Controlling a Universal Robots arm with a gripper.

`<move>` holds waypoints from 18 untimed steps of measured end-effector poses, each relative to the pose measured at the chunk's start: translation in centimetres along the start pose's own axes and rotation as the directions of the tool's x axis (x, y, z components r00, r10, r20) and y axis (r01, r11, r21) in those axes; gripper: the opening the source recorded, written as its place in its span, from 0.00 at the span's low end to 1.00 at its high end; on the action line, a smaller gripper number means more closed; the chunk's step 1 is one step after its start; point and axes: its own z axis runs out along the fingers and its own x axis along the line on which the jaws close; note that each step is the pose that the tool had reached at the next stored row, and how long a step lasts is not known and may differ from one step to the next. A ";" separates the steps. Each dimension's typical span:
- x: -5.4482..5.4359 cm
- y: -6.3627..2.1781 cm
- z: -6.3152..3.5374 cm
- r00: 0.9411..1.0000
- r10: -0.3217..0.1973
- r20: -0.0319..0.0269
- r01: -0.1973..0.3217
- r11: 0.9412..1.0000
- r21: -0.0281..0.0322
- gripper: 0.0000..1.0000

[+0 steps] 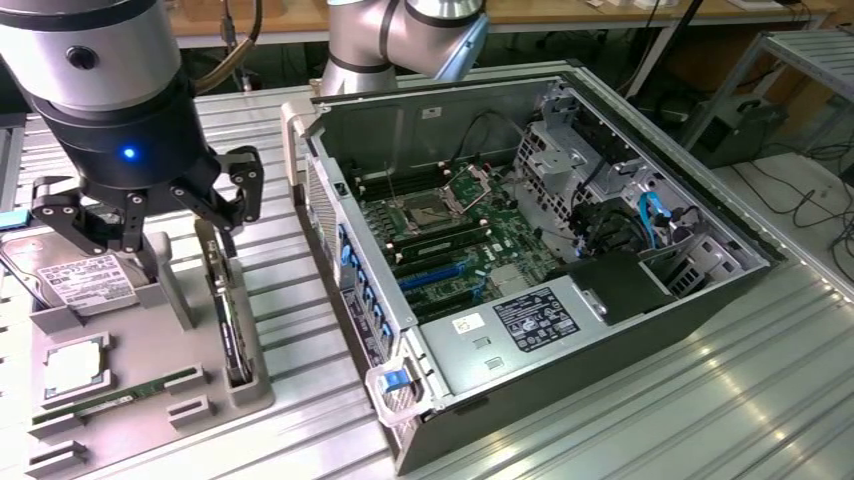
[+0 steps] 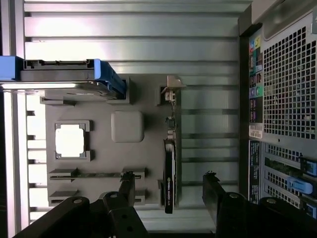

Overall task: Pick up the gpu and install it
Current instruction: 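Pick up the gpu and move the gpu toward the slot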

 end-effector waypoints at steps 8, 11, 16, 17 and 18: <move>0.0 -0.18 0.98 1.000 0.000 -0.001 0.000 1.000 0.000 0.66; 0.0 -0.20 1.17 1.000 0.000 -0.001 0.000 1.000 0.000 0.66; 0.0 -0.26 1.60 1.000 0.000 -0.001 0.000 1.000 0.000 0.66; 0.0 -0.27 1.68 1.000 0.000 -0.001 0.000 1.000 0.000 0.66; 0.0 -0.28 1.77 1.000 0.000 -0.001 0.000 1.000 0.000 0.66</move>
